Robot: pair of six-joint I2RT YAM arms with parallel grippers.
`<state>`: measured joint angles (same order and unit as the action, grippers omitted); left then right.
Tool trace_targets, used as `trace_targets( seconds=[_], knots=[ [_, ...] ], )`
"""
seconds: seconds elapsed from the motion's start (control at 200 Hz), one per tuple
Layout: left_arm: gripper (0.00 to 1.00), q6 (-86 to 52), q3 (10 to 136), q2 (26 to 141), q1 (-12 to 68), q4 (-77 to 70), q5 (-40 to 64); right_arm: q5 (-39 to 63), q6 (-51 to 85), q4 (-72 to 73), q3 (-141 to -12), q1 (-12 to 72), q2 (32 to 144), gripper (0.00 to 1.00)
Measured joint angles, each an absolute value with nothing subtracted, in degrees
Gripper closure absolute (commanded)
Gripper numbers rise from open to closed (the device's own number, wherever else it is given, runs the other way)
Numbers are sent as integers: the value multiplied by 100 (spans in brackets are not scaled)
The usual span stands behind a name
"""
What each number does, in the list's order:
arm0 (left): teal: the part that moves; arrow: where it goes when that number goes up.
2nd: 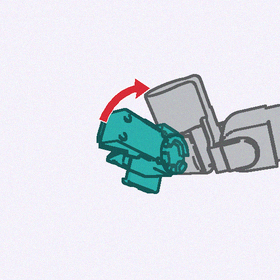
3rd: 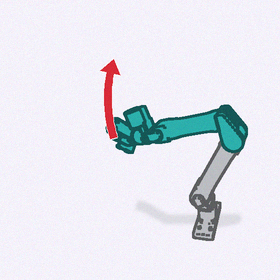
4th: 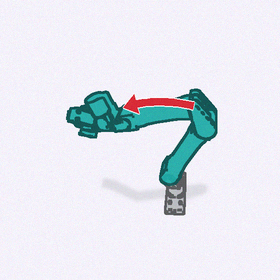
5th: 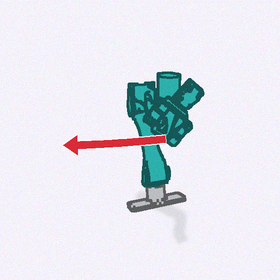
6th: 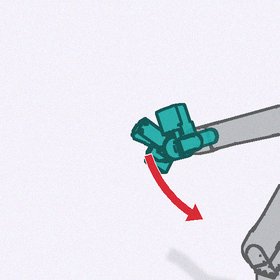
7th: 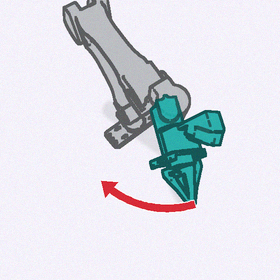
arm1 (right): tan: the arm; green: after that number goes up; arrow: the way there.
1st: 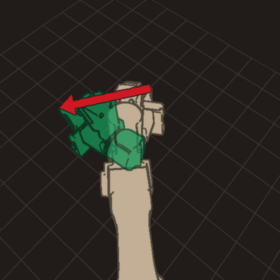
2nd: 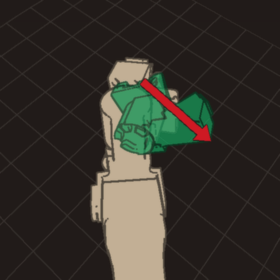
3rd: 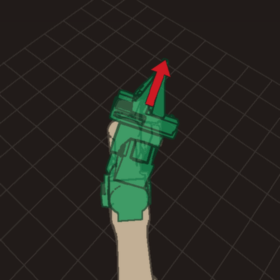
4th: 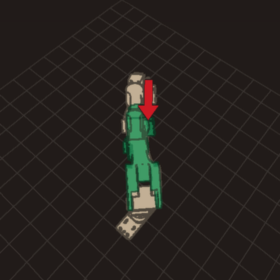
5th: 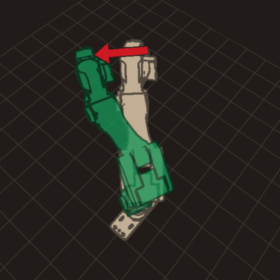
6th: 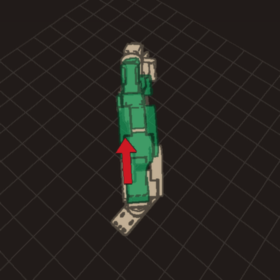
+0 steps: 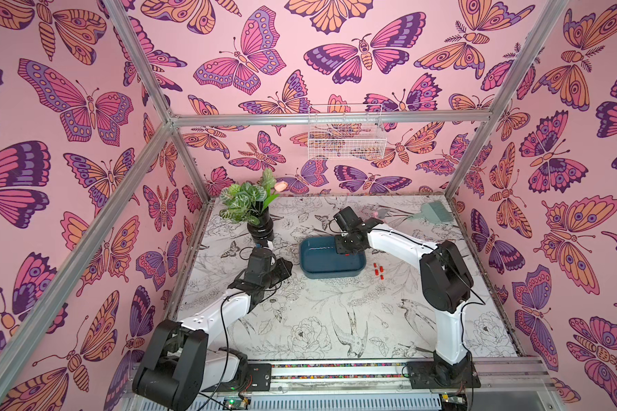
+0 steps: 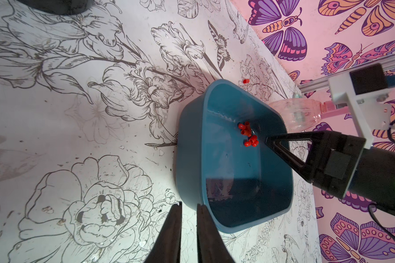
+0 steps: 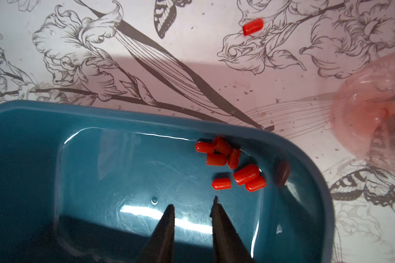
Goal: Take the screw protection sleeves out of the storage box
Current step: Pick up the screw protection sleeve from the storage box.
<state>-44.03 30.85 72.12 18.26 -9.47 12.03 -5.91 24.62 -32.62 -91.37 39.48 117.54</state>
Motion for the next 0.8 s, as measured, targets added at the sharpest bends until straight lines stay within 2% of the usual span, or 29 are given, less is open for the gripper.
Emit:
trace_targets(
  seconds=[0.461,0.801],
  knots=[
    [82,-4401,3085,7428,1800,-1046,1225,-727,2528,-3577,-9174,3948,11876,70],
    [82,-4401,3085,7439,1800,-1066,1247,-794,2554,-3732,-9172,3946,11878,64]
  ],
)
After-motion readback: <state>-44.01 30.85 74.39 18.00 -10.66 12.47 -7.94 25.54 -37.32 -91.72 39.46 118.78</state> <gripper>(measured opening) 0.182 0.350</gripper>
